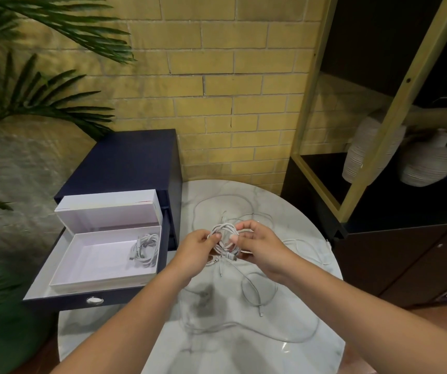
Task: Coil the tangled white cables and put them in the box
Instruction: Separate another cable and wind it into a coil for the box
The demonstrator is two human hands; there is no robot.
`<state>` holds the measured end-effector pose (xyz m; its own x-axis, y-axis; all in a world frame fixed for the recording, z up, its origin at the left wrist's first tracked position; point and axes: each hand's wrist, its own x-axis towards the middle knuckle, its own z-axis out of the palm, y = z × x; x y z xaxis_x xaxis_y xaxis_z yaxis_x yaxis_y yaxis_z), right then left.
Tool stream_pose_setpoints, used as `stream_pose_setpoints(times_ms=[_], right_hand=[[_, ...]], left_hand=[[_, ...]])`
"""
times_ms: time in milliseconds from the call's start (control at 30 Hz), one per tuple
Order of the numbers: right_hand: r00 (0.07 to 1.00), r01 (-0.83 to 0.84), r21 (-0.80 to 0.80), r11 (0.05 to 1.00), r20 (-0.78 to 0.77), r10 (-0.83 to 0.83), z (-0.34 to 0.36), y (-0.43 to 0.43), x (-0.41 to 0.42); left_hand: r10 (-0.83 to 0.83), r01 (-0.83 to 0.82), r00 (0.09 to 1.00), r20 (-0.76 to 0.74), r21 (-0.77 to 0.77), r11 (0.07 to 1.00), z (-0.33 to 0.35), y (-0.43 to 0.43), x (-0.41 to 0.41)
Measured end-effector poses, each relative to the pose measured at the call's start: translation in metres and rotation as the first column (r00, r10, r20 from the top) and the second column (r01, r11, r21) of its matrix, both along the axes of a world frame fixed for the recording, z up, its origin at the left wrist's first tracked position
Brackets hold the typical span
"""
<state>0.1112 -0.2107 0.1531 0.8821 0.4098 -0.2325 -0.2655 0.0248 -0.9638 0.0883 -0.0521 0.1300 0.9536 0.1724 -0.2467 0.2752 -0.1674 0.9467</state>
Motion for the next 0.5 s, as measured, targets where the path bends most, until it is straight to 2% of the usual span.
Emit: stream_pose_setpoints(times_ms=[100, 333, 500], right_hand=[[0.999, -0.043, 0.009, 0.999, -0.022, 0.043, 0.003, 0.000, 0.003], [0.989, -0.053, -0.155, 0.987, 0.127, 0.073, 0.009, -0.010, 0.015], [0.980, -0.037, -0.269, 0.962, 0.177, 0.088, 0.006, -0.015, 0.018]], left_hand=[[0.002, 0.002, 0.999, 0.035, -0.122, 0.992, 0.005, -0.001, -0.002], [-0.157, 0.124, 0.985, -0.068, -0.352, 0.928, 0.011, 0.005, -0.007], [-0.150, 0.144, 0.989, 0.004, -0.311, 0.939, 0.011, 0.003, -0.006]])
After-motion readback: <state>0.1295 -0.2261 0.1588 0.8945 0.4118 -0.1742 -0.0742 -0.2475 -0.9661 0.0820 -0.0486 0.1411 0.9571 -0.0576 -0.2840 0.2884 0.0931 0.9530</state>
